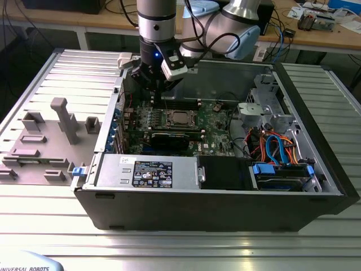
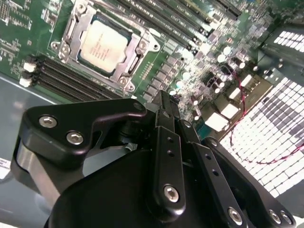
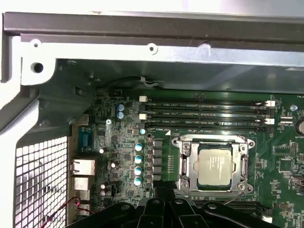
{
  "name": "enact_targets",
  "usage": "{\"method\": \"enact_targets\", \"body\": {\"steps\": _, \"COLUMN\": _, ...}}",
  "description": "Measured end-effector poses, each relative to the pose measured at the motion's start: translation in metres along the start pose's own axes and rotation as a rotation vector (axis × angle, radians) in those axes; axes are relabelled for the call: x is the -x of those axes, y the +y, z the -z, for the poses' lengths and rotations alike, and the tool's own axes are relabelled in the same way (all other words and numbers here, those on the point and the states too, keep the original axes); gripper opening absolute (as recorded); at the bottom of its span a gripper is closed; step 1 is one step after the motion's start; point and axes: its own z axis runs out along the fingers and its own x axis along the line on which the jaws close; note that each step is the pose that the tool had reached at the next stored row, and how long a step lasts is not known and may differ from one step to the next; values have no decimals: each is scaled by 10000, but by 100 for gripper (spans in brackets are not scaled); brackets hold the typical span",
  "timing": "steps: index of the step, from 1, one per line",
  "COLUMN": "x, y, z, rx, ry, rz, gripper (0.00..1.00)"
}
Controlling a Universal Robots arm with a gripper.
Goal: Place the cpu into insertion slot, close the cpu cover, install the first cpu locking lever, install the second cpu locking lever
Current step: 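Install the first cpu locking lever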
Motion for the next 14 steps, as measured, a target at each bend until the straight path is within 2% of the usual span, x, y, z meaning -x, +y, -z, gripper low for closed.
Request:
{"method": "enact_targets", "body": {"steps": 2, "x": -4, "y": 77, "z": -18, "rx": 3, "ry": -2, "rz": 42, "gripper": 11}}
{"method": "enact_targets", "body": {"steps": 6, "x": -3, "y": 174, "z": -45, "rx": 2, "ry": -5, "rz": 110, "gripper": 11}}
{"method": "enact_targets", "body": {"steps": 8, "x": -1, "y": 239, "z": -50, "rx": -7, "ry": -36, "rz": 131, "gripper": 11}}
{"method": "enact_targets", "body": {"steps": 11, "x": 8, "y": 265, "z": -53, "rx": -11, "ry": -63, "rz": 154, "gripper": 11}}
{"method": "enact_targets", "body": {"steps": 14, "x": 44, "y": 276, "z": -54, "rx": -12, "ry": -71, "rz": 161, "gripper": 11}}
